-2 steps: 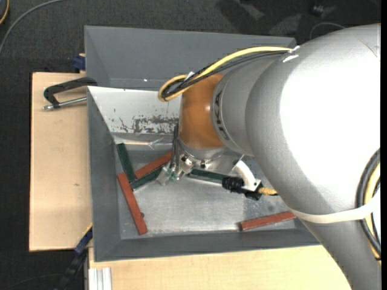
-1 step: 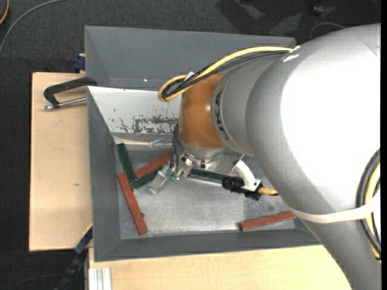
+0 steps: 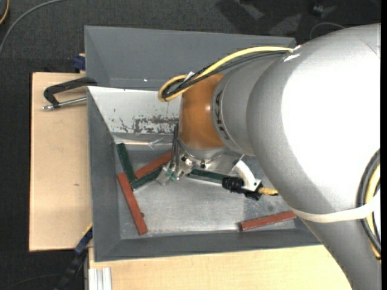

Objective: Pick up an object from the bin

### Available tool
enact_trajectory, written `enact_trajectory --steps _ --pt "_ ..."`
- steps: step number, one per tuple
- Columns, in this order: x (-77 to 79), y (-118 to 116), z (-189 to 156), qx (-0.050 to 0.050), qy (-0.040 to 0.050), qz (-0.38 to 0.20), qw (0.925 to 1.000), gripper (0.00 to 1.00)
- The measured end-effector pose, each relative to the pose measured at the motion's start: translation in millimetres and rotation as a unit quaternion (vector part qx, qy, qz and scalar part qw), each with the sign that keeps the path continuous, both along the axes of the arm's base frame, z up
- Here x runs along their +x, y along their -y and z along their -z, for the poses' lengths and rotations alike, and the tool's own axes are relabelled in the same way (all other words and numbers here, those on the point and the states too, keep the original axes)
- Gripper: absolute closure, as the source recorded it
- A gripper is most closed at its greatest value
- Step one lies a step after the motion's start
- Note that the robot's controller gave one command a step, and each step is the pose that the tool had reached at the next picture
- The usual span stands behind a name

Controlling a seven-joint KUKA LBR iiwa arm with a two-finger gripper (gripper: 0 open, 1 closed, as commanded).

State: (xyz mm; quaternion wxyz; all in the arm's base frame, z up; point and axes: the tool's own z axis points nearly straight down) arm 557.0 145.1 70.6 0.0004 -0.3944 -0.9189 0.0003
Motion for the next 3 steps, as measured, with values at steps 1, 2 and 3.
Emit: enact_trajectory --steps 1,2,3 --pt "0.0 0 0 0.0 0.0 0.0 1.0 0.0" --pt "20.4 -68 1 -0.002 -0.0005 0.026 0.9997 0.0" --pt "20.8 -68 0 0.0 0.0004 0.028 0.9996 1.0"
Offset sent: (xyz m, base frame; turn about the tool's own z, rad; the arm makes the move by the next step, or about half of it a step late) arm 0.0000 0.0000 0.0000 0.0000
